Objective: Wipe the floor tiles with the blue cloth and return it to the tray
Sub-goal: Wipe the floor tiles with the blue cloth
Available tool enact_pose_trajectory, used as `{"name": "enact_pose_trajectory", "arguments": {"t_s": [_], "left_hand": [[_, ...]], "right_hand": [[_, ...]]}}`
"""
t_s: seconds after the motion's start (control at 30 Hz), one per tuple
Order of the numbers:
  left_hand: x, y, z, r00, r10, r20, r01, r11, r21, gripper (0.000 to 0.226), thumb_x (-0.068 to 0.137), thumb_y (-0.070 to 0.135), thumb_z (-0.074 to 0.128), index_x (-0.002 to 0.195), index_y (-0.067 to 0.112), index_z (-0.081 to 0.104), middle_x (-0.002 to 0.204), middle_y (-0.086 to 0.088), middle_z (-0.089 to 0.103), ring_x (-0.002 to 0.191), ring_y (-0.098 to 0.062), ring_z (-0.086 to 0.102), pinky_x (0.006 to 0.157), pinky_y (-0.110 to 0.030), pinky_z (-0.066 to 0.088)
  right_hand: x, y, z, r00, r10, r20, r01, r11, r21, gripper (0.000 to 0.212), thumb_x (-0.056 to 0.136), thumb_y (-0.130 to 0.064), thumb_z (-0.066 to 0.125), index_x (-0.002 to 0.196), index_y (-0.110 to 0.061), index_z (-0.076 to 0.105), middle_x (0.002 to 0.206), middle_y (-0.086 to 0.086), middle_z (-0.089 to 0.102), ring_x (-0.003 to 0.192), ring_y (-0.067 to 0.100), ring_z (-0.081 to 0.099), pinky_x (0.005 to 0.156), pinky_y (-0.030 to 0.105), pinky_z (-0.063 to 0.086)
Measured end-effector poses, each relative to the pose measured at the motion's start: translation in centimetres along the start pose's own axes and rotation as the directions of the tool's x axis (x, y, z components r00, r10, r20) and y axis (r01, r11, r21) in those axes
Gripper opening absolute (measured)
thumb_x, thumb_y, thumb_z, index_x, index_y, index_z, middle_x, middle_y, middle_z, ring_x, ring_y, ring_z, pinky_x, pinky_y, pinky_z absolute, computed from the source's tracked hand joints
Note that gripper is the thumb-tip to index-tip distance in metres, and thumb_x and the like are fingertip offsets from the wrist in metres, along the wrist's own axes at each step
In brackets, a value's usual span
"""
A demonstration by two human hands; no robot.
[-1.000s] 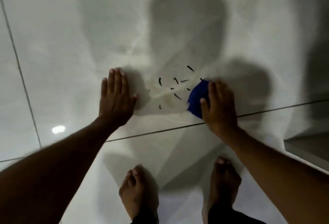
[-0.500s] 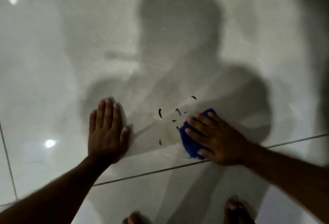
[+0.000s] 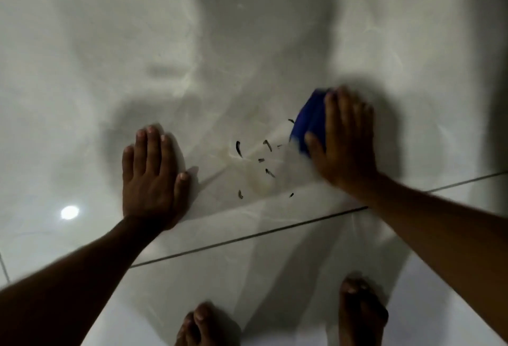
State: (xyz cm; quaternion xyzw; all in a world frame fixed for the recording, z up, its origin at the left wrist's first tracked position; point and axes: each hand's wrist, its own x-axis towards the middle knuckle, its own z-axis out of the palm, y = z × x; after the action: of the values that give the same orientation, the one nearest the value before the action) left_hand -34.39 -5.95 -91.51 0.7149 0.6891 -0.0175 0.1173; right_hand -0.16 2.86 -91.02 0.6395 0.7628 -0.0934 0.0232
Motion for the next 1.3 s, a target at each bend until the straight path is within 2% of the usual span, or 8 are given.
{"name": "enact_pose_trajectory", "arguments": {"t_s": [0.1,0.23,0.43,0.6,0.77,0.97,1.1,1.3], "left_hand": [[-1.1,-0.3,0.3,0.999,0.009,0.033,-0.009,1.0,0.0,0.075,0.097,0.044,0.024,0.153,-0.004,0.018,0.163,-0.027,0.01,0.153,-0.039,0.003,0.122,-0.055,0.006],[-1.2,0.0,0.0,0.999,-0.009,0.034,0.01,1.0,-0.014,0.075,0.097,0.045,0.023,0.154,-0.004,0.017,0.164,-0.026,0.009,0.153,-0.038,0.001,0.122,-0.053,0.003],[-0.6,-0.2,0.7,0.999,0.032,-0.022,-0.032,0.999,-0.004,0.072,0.098,0.042,0.025,0.154,-0.003,0.018,0.163,-0.026,0.012,0.153,-0.039,0.006,0.122,-0.056,0.009],[-1.4,-0.7,0.7,0.998,0.038,-0.043,-0.039,0.999,-0.019,0.072,0.098,0.042,0.026,0.153,-0.004,0.021,0.163,-0.026,0.014,0.153,-0.039,0.007,0.121,-0.058,0.013],[-0.4,-1.0,0.7,0.998,0.029,-0.05,-0.03,0.999,-0.017,0.071,0.098,0.042,0.025,0.155,-0.001,0.018,0.163,-0.024,0.012,0.153,-0.037,0.005,0.123,-0.055,0.008],[-1.4,-1.0,0.6,0.999,0.025,-0.039,-0.027,0.999,-0.04,0.071,0.098,0.042,0.025,0.154,-0.002,0.02,0.164,-0.024,0.013,0.153,-0.037,0.007,0.123,-0.055,0.009],[-0.5,-0.6,0.7,0.998,0.018,-0.054,-0.019,0.999,-0.034,0.071,0.098,0.043,0.023,0.155,-0.001,0.018,0.164,-0.023,0.011,0.153,-0.037,0.006,0.123,-0.054,0.008],[-1.1,-0.8,0.9,1.0,0.018,0.003,-0.018,0.999,-0.045,0.072,0.098,0.044,0.021,0.155,-0.001,0.018,0.164,-0.024,0.011,0.153,-0.037,0.005,0.122,-0.057,0.01]], "right_hand": [[-3.5,-3.8,1.0,0.958,0.28,-0.057,-0.275,0.957,0.092,0.074,0.098,-0.05,0.034,0.153,-0.001,0.022,0.16,0.024,0.022,0.147,0.042,0.02,0.118,0.06,0.017],[-14.9,-6.6,1.1,0.985,0.011,0.17,-0.027,0.995,0.096,0.076,0.095,-0.051,0.037,0.155,-0.008,0.018,0.163,0.018,0.013,0.151,0.037,0.01,0.117,0.063,0.019],[0.4,-10.2,1.0,0.944,0.323,-0.069,-0.319,0.945,0.066,0.069,0.097,-0.045,0.04,0.151,-0.004,0.028,0.159,0.023,0.025,0.147,0.041,0.022,0.118,0.057,0.017],[-15.4,-11.9,0.8,0.988,-0.023,0.156,0.01,0.997,0.081,0.068,0.096,-0.043,0.04,0.152,-0.008,0.027,0.161,0.019,0.017,0.149,0.041,0.019,0.111,0.065,0.028],[2.3,-13.8,0.7,0.969,0.243,-0.05,-0.237,0.966,0.108,0.07,0.093,-0.044,0.045,0.15,-0.005,0.034,0.158,0.022,0.03,0.146,0.042,0.025,0.118,0.058,0.018],[-11.3,-13.8,0.6,0.962,0.244,0.125,-0.261,0.954,0.148,0.073,0.094,-0.044,0.04,0.154,-0.006,0.021,0.163,0.019,0.018,0.15,0.038,0.016,0.117,0.061,0.02],[3.4,-12.4,-0.2,0.918,0.397,0.013,-0.392,0.901,0.183,0.076,0.09,-0.048,0.042,0.151,-0.006,0.029,0.159,0.021,0.028,0.146,0.04,0.025,0.117,0.058,0.019],[-10.7,-13.1,1.0,0.961,-0.217,0.172,0.212,0.976,0.046,0.08,0.09,-0.045,0.051,0.155,-0.011,0.018,0.164,0.014,0.009,0.15,0.037,0.013,0.122,0.055,0.007]]}}
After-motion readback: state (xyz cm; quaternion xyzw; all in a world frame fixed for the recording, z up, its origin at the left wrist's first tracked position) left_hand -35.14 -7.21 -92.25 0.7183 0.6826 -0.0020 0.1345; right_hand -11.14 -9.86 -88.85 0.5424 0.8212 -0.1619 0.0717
